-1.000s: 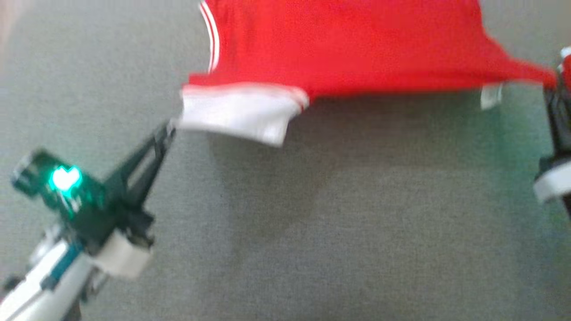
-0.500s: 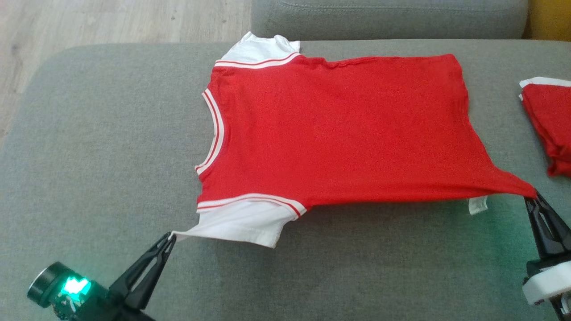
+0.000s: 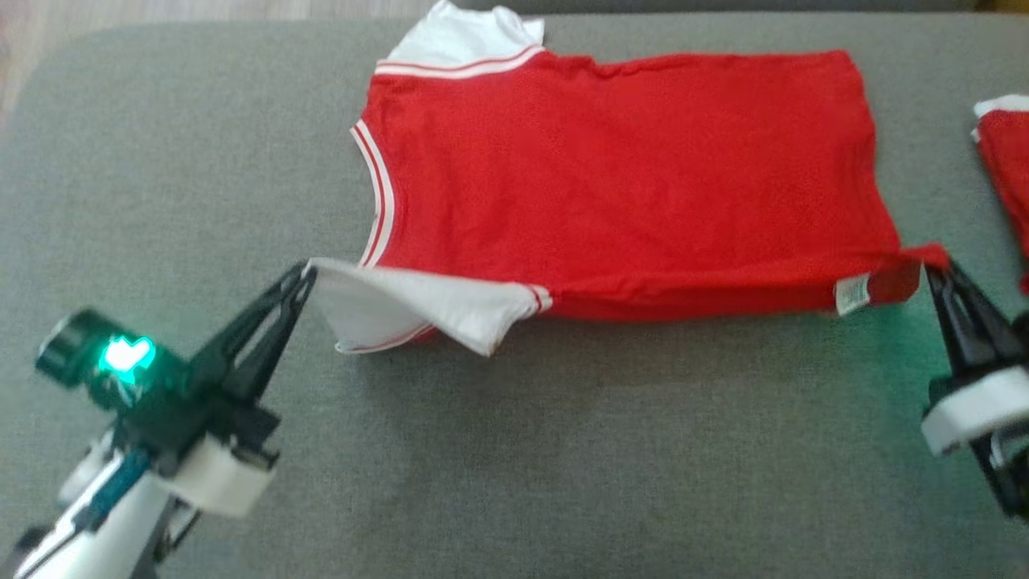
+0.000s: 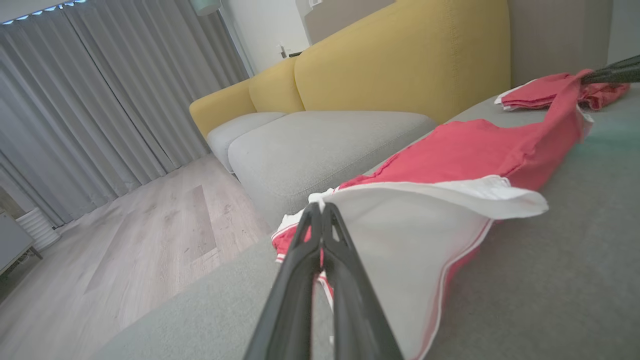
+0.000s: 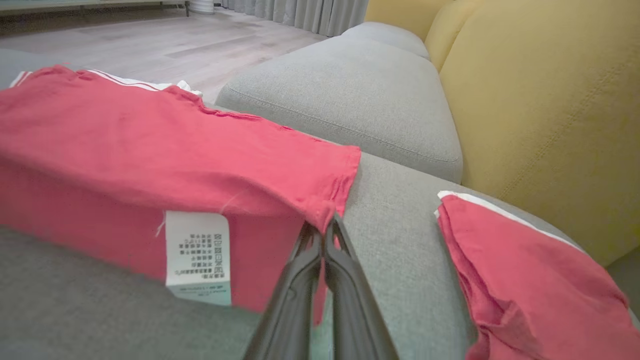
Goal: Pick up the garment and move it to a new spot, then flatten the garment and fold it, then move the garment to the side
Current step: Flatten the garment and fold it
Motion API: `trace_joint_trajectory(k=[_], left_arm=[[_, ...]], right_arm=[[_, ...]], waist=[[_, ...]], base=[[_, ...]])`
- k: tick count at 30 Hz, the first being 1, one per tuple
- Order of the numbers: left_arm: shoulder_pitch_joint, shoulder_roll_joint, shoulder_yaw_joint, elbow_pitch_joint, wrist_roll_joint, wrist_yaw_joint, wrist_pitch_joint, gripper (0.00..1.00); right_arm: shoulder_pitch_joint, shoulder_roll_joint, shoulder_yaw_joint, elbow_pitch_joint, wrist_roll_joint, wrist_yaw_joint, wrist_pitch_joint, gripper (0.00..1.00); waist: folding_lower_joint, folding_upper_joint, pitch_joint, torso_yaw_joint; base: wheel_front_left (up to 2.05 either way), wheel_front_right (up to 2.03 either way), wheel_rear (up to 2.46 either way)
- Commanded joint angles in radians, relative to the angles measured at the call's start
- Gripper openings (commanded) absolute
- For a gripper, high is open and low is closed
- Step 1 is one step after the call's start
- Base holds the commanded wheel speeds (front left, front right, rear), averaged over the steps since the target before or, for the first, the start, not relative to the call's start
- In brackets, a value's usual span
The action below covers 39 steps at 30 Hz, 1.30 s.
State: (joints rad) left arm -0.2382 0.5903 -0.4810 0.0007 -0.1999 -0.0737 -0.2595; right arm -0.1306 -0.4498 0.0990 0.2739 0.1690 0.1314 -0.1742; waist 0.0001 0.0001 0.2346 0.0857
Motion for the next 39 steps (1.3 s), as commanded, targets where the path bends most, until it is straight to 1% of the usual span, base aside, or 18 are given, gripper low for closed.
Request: trace_joint_trajectory(k=[1,7,11,14,15,16,17,21,24,28,31,34,36,39], left_arm=[[-0.085,0.022,0.056,-0.006,0.012,-0.011,-0.002,0.0],[-0.264,0.005,0.049,0.083,0.032,-0.045,-0.002,0.0],[-0.364,-0.001,0.011,0.157,0.039,-0.054,-0.002,0.0],[-0.421,-0.012,-0.019,0.217,0.023,-0.056,-0.002,0.0],[-0.434,-0.013,-0.035,0.242,0.013,-0.056,-0.002,0.16],[-0.447,-0.015,-0.051,0.267,0.002,-0.056,-0.002,0.49],[-0.461,-0.016,-0.065,0.285,-0.003,-0.056,-0.002,1.0],[-0.472,-0.043,-0.033,0.34,-0.018,-0.051,-0.002,1.0],[-0.418,-0.08,0.025,0.355,-0.045,-0.01,-0.002,1.0],[-0.283,-0.141,0.086,0.338,-0.069,0.05,-0.002,1.0],[-0.175,-0.197,0.112,0.338,-0.097,0.064,-0.002,1.0],[-0.094,-0.257,0.138,0.355,-0.144,0.057,-0.002,1.0],[-0.057,-0.292,0.145,0.382,-0.185,0.03,-0.002,1.0],[-0.043,-0.313,0.145,0.416,-0.211,0.003,-0.002,1.0]], right_arm=[[-0.048,-0.043,0.023,-0.009,0.011,-0.001,0.007,0.0],[-0.182,-0.072,0.056,0.063,0.006,-0.001,0.017,0.0],[-0.25,-0.083,0.075,0.114,0.0,-0.001,0.021,0.0],[-0.291,-0.083,0.101,0.147,0.006,-0.001,0.019,0.0],[-0.303,-0.082,0.112,0.155,0.009,-0.001,0.018,0.03],[-0.314,-0.08,0.121,0.165,0.012,-0.001,0.015,0.44],[-0.325,-0.076,0.128,0.174,0.016,-0.001,0.01,1.0],[-0.359,-0.061,0.13,0.197,0.01,-0.001,-0.041,1.0],[-0.363,-0.043,0.13,0.205,0.004,-0.001,-0.066,1.0],[-0.338,-0.016,0.119,0.205,0.0,-0.001,-0.081,1.0],[-0.308,0.003,0.105,0.202,-0.005,-0.001,-0.085,1.0],[-0.274,0.021,0.087,0.204,-0.006,-0.001,-0.087,1.0],[-0.256,0.031,0.079,0.198,-0.009,-0.001,-0.087,1.0],[-0.236,0.04,0.069,0.195,-0.012,-0.001,-0.087,1.0]], waist=[[-0.0001,-0.0001,0.031,0.0],[-0.0001,-0.0001,0.1,0.002],[-0.0001,-0.0001,0.135,-0.001],[-0.0001,-0.0001,0.155,-0.004],[-0.0001,-0.0001,0.159,-0.006],[-0.0001,-0.0001,0.162,-0.008],[-0.0001,-0.0001,0.165,-0.009],[-0.0001,-0.0001,0.165,-0.015],[-0.0001,-0.0001,0.15,-0.02],[-0.0001,-0.0001,0.125,-0.02],[-0.0001,-0.0001,0.105,-0.016],[-0.0001,-0.0001,0.088,-0.01],[-0.0001,-0.0001,0.081,-0.009],[-0.0001,-0.0001,0.076,-0.009]], base=[[0.0,0.0,0.0],[0.0,0.0,0.0],[0.0,0.0,0.0],[0.0,0.0,0.0],[0.0,0.0,0.0],[0.0,0.0,0.0],[0.0,0.0,0.0],[0.0,0.0,0.0],[0.0,0.0,0.0],[0.0,0.0,0.0],[0.0,0.0,0.0],[0.0,0.0,0.0],[0.0,0.0,0.0],[0.0,0.0,0.0]])
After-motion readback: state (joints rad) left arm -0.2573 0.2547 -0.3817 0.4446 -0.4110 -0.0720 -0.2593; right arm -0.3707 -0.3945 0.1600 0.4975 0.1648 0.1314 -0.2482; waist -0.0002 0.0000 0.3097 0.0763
